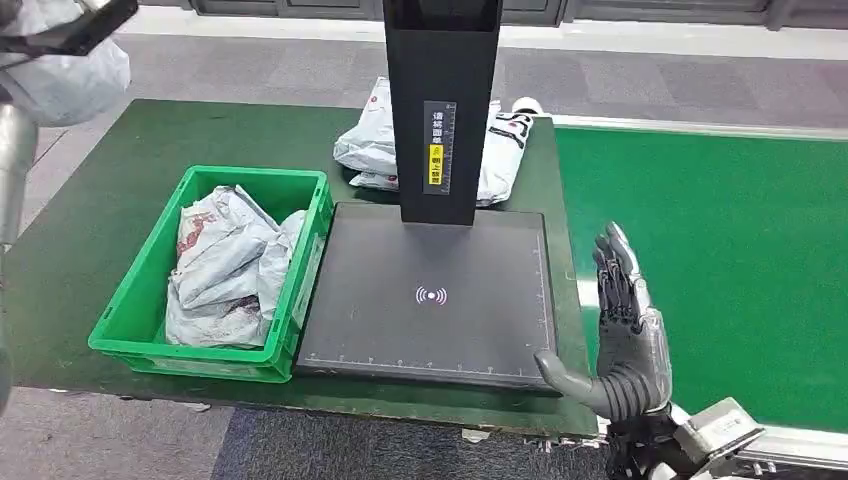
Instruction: Moved the parcel from conveyor to table for the left to box.
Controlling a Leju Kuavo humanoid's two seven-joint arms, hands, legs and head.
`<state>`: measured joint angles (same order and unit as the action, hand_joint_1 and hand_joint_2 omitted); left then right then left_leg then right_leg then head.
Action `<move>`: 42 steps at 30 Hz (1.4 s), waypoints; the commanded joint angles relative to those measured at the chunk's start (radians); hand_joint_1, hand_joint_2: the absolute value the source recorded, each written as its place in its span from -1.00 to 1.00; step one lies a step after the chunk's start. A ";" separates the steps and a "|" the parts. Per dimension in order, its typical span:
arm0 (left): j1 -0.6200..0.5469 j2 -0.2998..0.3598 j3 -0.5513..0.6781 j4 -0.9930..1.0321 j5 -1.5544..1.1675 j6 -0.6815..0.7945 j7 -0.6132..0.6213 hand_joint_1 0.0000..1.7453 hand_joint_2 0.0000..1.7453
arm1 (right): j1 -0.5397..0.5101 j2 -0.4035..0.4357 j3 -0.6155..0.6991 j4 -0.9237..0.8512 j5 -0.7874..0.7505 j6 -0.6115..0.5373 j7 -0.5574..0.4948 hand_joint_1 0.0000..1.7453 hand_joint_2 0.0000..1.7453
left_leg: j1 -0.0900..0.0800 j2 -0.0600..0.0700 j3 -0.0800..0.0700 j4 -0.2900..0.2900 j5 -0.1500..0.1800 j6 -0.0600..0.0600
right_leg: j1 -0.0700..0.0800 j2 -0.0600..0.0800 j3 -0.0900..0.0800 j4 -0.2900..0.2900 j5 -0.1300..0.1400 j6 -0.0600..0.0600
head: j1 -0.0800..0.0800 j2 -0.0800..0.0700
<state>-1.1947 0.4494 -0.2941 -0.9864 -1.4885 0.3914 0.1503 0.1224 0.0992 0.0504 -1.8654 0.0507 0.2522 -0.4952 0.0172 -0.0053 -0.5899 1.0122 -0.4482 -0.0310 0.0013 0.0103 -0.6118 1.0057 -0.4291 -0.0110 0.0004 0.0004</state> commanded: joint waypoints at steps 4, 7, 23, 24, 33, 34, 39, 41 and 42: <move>-0.353 0.019 -0.062 0.349 -0.059 -0.031 0.011 1.00 1.00 | -0.032 -0.014 0.026 0.063 -0.007 0.002 0.016 -1.00 1.00 | 0.001 0.001 0.000 0.001 -0.001 0.001 | 0.001 0.000 0.000 0.000 0.000 0.001 | 0.000 0.000; -0.378 -0.010 -0.061 0.416 -0.045 -0.073 0.016 1.00 1.00 | -0.023 -0.001 0.005 0.043 -0.006 0.003 0.021 -1.00 1.00 | 0.001 0.001 -0.001 0.002 -0.001 0.001 | 0.000 0.000 0.000 0.000 0.000 0.000 | 0.000 0.000; -0.270 -0.092 -0.090 0.360 0.020 -0.149 0.011 1.00 1.00 | 0.005 0.012 -0.038 0.024 0.010 0.012 0.022 -1.00 1.00 | 0.000 -0.003 0.000 0.000 0.001 0.000 | -0.001 -0.004 0.001 -0.001 0.000 0.000 | 0.000 0.000; -0.270 -0.092 -0.090 0.360 0.020 -0.149 0.011 1.00 1.00 | 0.005 0.012 -0.038 0.024 0.010 0.012 0.022 -1.00 1.00 | 0.000 -0.004 0.001 -0.001 0.001 0.001 | -0.001 -0.006 0.002 -0.002 -0.001 0.001 | 0.000 0.000; -0.169 -0.121 -0.126 0.224 0.243 -0.387 -0.066 1.00 1.00 | 0.017 0.017 -0.077 0.031 0.026 0.031 0.014 -1.00 1.00 | 0.000 -0.003 0.000 -0.001 0.001 0.000 | -0.002 -0.005 0.001 -0.001 0.000 0.000 | 0.000 0.000; -0.155 -0.118 -0.139 0.208 0.265 -0.404 -0.071 1.00 1.00 | 0.017 0.016 -0.081 0.034 0.027 0.035 0.013 -1.00 1.00 | 0.000 -0.004 0.001 -0.002 0.001 0.001 | -0.003 -0.006 0.002 -0.002 0.000 0.000 | 0.000 0.000; -0.136 -0.130 -0.187 0.160 0.387 -0.477 -0.094 1.00 1.00 | 0.016 0.015 -0.091 0.040 0.029 0.043 0.010 -1.00 1.00 | 0.000 -0.004 0.001 -0.002 0.001 0.001 | -0.002 -0.006 0.002 -0.002 0.000 0.001 | 0.000 0.000; -0.141 -0.136 -0.201 0.150 0.452 -0.534 -0.114 1.00 1.00 | 0.033 0.015 -0.096 0.030 0.026 0.038 0.009 -1.00 1.00 | 0.000 -0.005 0.000 0.000 0.001 0.001 | -0.002 -0.006 0.001 -0.002 0.000 0.001 | 0.000 0.000; -0.142 -0.134 -0.207 0.145 0.477 -0.553 -0.118 1.00 1.00 | 0.043 0.018 -0.100 0.022 0.025 0.038 0.008 -1.00 1.00 | 0.001 -0.004 -0.001 0.000 0.001 0.000 | -0.002 -0.005 0.000 -0.001 0.000 0.000 | 0.000 0.000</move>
<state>-1.3160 0.3384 -0.3837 -0.7934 -1.1340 -0.0609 0.0573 0.1427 0.0973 0.0244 -1.8608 0.0763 0.2930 -0.4852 0.0175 -0.0062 -0.5912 1.0126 -0.4475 -0.0322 -0.0009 0.0088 -0.6136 1.0056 -0.4284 -0.0118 0.0004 0.0000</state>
